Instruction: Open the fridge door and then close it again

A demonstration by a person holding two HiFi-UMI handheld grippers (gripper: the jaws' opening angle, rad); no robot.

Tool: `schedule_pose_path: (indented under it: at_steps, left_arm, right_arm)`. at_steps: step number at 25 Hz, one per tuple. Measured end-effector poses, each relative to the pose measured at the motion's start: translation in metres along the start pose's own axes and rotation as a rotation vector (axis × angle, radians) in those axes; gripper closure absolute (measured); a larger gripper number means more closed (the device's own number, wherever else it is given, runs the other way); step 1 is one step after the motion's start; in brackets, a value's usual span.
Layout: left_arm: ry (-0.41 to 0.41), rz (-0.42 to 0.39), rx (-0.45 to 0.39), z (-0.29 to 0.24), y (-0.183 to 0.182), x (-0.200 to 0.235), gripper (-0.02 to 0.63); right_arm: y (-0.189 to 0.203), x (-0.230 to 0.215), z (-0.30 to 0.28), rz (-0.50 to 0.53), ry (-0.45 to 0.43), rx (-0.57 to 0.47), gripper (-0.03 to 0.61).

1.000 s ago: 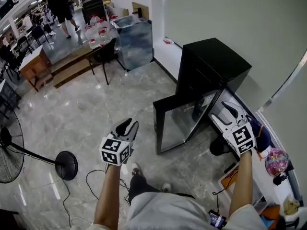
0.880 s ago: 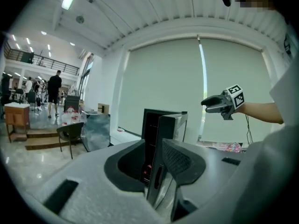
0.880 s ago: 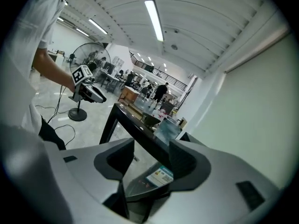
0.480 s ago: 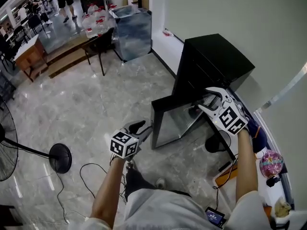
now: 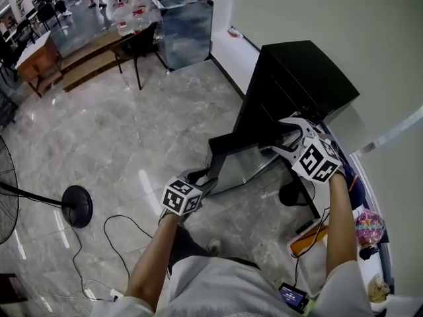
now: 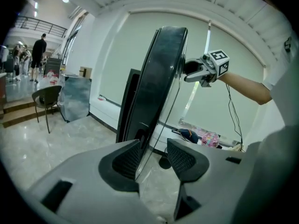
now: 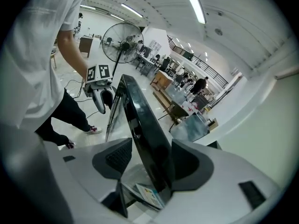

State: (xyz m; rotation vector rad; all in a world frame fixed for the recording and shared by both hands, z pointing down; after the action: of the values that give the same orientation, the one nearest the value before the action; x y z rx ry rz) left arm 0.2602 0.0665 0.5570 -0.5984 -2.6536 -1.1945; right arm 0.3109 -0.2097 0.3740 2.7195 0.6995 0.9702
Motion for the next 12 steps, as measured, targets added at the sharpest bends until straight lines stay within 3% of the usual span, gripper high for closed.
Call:
schedule_pose_path:
  at_steps: [8, 12]
  left_arm:
    - [-0.026, 0.052, -0.006, -0.009, -0.004, 0.003, 0.447]
    - [-0.066, 0.089, -0.011, -0.006, -0.003, 0.011, 0.520]
  right_arm:
    - [-0.006, -0.002, -0.013, 0.075, 0.002, 0.018, 0.322]
    - [-0.009, -0.001, -0.014, 0.066, 0.009, 0.006, 0.327]
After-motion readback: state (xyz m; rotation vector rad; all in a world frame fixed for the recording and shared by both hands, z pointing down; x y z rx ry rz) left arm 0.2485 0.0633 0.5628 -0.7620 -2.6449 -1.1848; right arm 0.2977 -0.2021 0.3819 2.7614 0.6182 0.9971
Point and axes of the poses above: the fingertips, and each gripper's own axes: z backward along the fingers, x to its left, y out of its underside, the point moved 10 cm from there along z, backward along the fingers, and after that the axes turned 15 degrees about x, right-handed, at the moved point
